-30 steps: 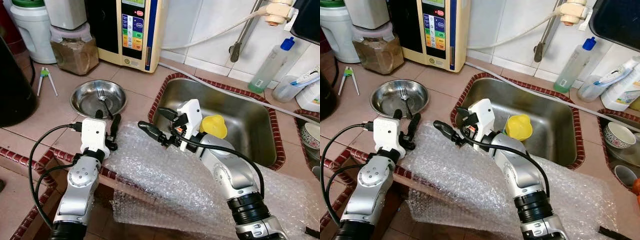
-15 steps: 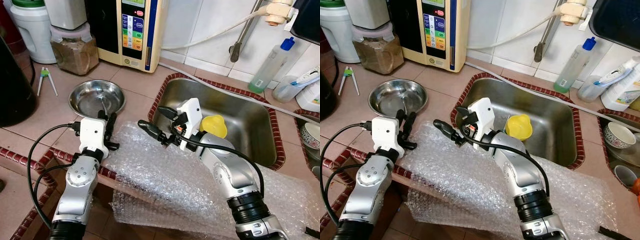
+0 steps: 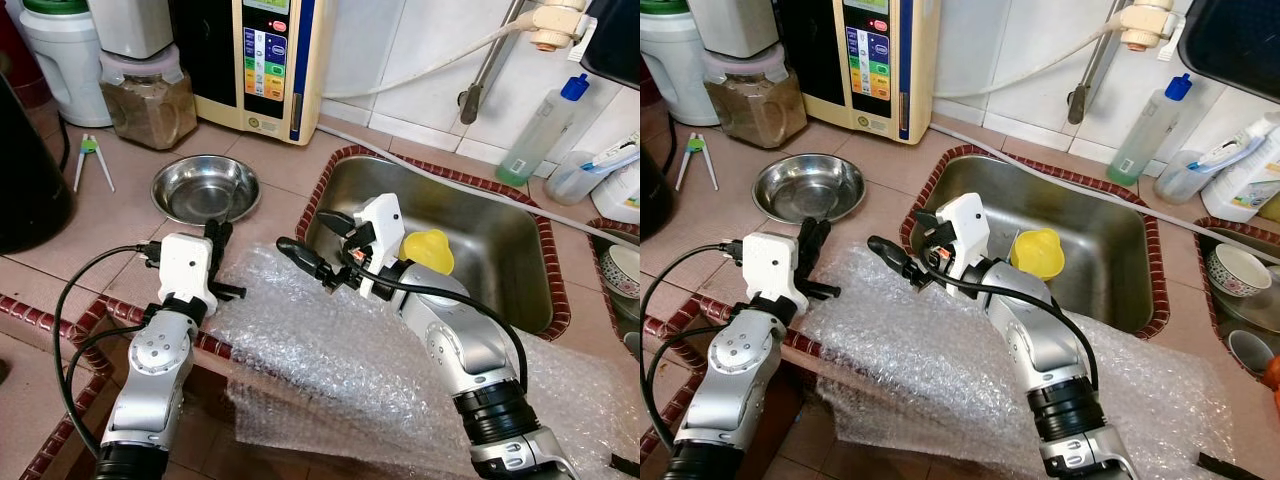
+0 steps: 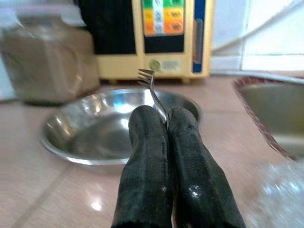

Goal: Kitchen organization

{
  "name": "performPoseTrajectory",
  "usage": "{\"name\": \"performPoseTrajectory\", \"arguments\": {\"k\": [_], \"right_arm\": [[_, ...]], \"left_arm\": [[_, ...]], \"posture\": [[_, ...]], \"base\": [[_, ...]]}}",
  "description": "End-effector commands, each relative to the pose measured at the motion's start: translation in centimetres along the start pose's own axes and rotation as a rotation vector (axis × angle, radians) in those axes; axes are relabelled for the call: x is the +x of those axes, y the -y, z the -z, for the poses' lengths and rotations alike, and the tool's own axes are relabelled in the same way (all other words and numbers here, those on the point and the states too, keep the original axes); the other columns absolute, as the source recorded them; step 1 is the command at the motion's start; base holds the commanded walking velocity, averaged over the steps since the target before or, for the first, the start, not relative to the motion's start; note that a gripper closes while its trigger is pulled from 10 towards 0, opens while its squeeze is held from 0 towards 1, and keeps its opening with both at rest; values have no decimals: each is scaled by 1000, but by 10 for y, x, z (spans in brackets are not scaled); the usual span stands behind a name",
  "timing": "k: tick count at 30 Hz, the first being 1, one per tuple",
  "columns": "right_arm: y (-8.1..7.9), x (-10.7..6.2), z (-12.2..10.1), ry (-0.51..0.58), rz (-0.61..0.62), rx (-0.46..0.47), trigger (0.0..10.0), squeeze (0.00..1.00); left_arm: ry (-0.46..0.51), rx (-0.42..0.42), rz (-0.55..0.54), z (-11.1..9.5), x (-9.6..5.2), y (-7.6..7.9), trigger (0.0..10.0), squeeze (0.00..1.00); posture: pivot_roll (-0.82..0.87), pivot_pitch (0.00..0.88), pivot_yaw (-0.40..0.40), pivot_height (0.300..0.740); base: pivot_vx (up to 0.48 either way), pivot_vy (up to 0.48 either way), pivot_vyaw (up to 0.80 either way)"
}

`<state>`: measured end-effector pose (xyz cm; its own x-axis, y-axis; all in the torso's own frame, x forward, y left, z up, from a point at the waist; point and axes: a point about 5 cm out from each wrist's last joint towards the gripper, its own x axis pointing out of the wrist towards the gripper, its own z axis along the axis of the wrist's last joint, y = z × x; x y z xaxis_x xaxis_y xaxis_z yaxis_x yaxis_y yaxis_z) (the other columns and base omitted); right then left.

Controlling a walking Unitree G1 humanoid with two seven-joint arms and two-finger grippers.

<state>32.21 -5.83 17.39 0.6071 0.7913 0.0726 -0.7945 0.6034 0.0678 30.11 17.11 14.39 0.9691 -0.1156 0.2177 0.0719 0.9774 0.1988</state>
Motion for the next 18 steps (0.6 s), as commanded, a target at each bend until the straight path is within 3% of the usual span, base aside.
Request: {"name": "performPoseTrajectory", "arguments": {"k": [1, 7, 9, 11, 16, 17, 18], "right_arm": [[6, -2, -3, 4, 20, -12, 10000, 0], [8, -2, -2, 5, 33, -9, 10000, 0], [11, -2, -4, 21, 54, 9, 10000, 0], [19, -1, -13, 76, 114, 71, 10000, 0], [35, -3, -23, 150, 218, 196, 10000, 0], [42, -4, -26, 188, 262, 272, 10000, 0], [42, -4, -26, 188, 262, 272, 10000, 0]], "left_arm": [[51, 29, -25, -10, 3, -2, 0, 0], [112, 57, -52, -23, 6, -7, 0, 0], [167, 34, 39, -34, 9, 6, 0, 0], [222, 21, 214, -43, 7, 31, 0, 0], [224, -6, 321, -42, 3, 48, 0, 0], [226, -25, 359, -43, 2, 55, 0, 0], [226, -25, 359, -43, 2, 55, 0, 0]], "posture": [[138, 92, -128, 740], [138, 91, -131, 740], [140, 89, -131, 740], [138, 85, -129, 740], [137, 83, -129, 740], [135, 82, -128, 740], [135, 82, -128, 740]], "base": [[0, 0, 0], [0, 0, 0], [0, 0, 0], [0, 0, 0], [0, 0, 0], [0, 0, 0], [0, 0, 0]]}}
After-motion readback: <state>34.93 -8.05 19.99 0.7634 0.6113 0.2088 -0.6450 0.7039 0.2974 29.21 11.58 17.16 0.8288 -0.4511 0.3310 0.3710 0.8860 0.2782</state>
